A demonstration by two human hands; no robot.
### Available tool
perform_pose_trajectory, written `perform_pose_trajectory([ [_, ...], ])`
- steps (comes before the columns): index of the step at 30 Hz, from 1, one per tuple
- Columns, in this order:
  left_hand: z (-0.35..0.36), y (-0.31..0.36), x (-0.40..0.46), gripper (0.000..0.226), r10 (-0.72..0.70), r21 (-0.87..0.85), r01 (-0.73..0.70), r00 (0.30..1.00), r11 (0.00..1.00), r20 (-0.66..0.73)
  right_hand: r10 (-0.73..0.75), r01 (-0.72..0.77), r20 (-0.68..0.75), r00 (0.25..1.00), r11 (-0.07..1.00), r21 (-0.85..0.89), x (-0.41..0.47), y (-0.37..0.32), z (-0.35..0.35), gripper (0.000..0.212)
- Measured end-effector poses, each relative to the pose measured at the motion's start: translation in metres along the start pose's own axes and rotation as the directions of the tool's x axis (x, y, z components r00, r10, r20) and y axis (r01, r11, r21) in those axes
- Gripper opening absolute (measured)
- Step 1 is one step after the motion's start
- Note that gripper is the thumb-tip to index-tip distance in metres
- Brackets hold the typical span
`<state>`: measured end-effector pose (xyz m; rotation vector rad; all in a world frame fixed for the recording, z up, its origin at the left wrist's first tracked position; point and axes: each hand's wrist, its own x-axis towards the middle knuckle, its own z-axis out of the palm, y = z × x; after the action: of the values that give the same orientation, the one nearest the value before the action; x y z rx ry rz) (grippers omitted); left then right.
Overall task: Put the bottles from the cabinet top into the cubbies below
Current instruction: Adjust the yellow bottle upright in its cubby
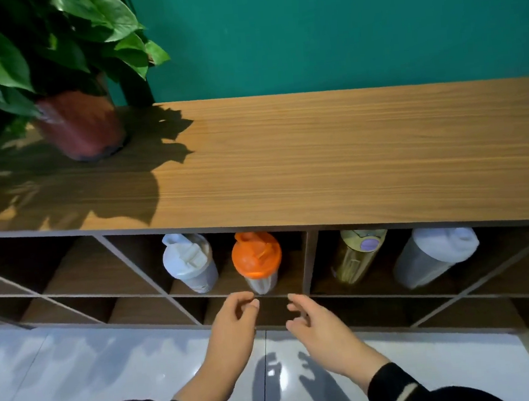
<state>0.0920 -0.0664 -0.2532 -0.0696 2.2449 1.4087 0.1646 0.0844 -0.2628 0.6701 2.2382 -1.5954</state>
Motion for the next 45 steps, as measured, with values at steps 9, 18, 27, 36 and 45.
perform_pose_trajectory([
  [9,-0.013,0.009,0.019,0.075,-0.086,-0.11,0.107,0.98,0.988,0.178,0.06,-0.027,-0.137,0.989,0.973,0.228,0.056,-0.038,0.026,0.082],
  [18,-0.016,0.019,0.053,0.059,-0.033,-0.092,0.053,0.977,0.994,0.209,0.048,-0.005,-0.194,0.98,0.976,0.218,0.067,-0.029,0.035,0.069],
  [27,-0.009,0.012,0.068,0.061,-0.038,-0.129,0.062,0.983,0.99,0.181,0.037,0.0,-0.166,0.985,0.976,0.219,0.07,-0.027,0.034,0.074],
  [36,-0.023,-0.009,0.058,0.015,-0.38,-0.402,0.356,0.925,0.843,0.023,0.146,-0.145,0.024,0.989,0.989,-0.037,0.068,-0.024,0.051,0.039],
  [45,-0.061,-0.016,0.072,0.057,-0.37,-0.535,0.2,0.9,0.821,-0.231,-0.067,0.059,0.061,0.996,0.99,0.126,0.107,-0.068,0.106,0.084],
])
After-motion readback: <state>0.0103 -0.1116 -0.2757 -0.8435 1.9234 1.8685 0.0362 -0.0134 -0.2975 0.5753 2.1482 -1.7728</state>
